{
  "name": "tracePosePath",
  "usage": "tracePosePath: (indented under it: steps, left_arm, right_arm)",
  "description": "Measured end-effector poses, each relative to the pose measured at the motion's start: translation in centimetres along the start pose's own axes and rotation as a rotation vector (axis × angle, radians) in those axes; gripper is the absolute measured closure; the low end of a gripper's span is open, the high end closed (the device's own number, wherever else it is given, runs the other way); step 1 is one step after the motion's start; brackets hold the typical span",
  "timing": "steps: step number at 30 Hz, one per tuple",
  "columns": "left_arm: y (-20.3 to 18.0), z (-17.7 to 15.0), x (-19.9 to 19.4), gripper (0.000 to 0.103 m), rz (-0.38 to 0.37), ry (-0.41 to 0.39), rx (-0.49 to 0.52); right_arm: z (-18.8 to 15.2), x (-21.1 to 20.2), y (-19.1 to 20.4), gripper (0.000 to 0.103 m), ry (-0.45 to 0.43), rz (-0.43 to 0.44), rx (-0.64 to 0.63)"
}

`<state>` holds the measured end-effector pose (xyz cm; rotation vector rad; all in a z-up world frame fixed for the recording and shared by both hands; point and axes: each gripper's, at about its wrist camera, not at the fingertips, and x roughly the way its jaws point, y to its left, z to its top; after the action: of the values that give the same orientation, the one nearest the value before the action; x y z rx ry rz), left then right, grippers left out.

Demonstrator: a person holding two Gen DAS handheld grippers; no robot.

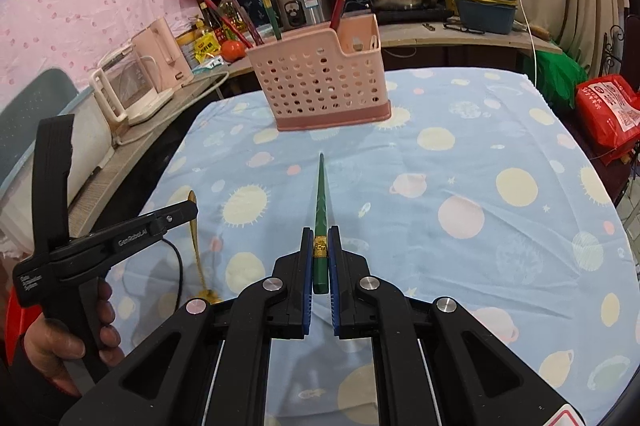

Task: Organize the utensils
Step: 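Lift both tools and carry the chopstick and spoon over the pink basket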

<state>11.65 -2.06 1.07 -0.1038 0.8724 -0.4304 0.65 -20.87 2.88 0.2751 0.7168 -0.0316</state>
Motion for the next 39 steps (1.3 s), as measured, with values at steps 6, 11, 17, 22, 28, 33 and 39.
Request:
tracePosePath:
  steps: [6, 11, 17, 22, 28, 33, 39]
  left_arm:
    - [-1.8, 1.4, -3.0, 0.102, -0.037, -0.066, 0.018]
    - [-3.6, 3.6, -5.3, 0.102, -0.066, -0.131, 0.053]
    - [-5.7, 6.7, -7.4, 0.102, -0.089, -0.202, 0.101]
    - [-6.9, 9.7, -8.1, 0.102, -0.093, -0.255, 0.125]
    - [-7.2, 13.3, -8.1, 0.102, -0.064, -0.297, 0.136]
    - [-7.1, 15.6, -7.8, 0.102, -0.042, -0.320, 0.144]
    - [-7.0, 17.4, -6.8, 0.102, -0.021, -0.319, 0.143]
  right_arm:
    - [2.3, -1.9, 0.3, 0.096, -0.069, 0.008, -0.008]
    - [5.2, -3.5, 0.2, 0.096, -0.140, 0.013, 0.001]
    - [9.6, -4.8, -0.2, 0.096, -0.225, 0.010, 0.000]
    - [13.5, -5.3, -0.4, 0.096, -0.289, 0.021, -0.007]
    - [18.2, -5.8, -0.3, 0.096, -0.376, 0.032, -0.008]
    - [21.6, -5.7, 0.1, 0.096, -0.440, 0.038, -0.011]
    - [25.0, -5.3, 1.0, 0.096, -0.494, 0.045, -0.026]
